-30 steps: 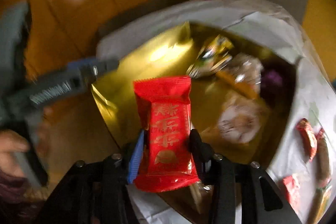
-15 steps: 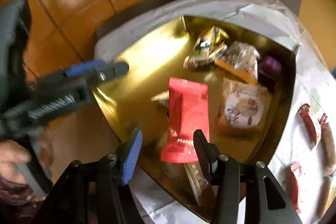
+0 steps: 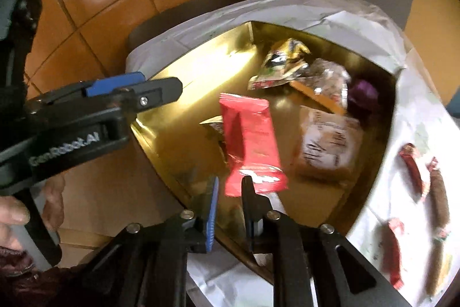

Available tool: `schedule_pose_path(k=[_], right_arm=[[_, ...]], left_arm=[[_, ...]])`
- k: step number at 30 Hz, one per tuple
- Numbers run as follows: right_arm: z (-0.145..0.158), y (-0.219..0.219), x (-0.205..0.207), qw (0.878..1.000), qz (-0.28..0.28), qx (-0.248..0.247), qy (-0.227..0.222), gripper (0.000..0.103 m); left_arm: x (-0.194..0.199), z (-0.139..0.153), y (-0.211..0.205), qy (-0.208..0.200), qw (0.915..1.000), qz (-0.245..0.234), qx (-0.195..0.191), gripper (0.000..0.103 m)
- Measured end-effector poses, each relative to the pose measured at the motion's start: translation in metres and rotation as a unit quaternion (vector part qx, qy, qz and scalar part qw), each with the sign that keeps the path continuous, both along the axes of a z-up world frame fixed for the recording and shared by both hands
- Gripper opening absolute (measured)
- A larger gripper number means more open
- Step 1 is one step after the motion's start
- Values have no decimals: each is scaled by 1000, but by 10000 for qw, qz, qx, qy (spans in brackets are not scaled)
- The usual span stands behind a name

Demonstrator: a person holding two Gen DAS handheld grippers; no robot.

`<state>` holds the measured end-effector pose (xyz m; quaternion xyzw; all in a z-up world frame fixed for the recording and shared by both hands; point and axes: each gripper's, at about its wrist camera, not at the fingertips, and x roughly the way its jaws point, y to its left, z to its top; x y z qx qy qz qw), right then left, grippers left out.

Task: Organize snacks
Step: 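Carry the red packet into the gold tray with the right gripper and release, then withdraw the right gripper from the tray toward the remaining snacks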

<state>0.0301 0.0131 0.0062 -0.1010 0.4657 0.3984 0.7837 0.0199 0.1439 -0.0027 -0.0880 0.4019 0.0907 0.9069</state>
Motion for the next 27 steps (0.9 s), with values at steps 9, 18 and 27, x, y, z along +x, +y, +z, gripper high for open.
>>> schedule_pose_path(k=[9, 18, 27], right_arm=[[21, -53, -9, 9961, -628, -75, -612, 45], [26, -124, 8, 9879, -1320, -299, -751, 71], [16, -205, 32, 9718, -1963, -980, -865, 72]], left_arm=[[0, 5, -29, -41, 9990, -429, 136, 56], [2, 4, -61, 32, 9955, -905, 268, 56], [6, 7, -95, 79, 9897, -1364, 436, 56]])
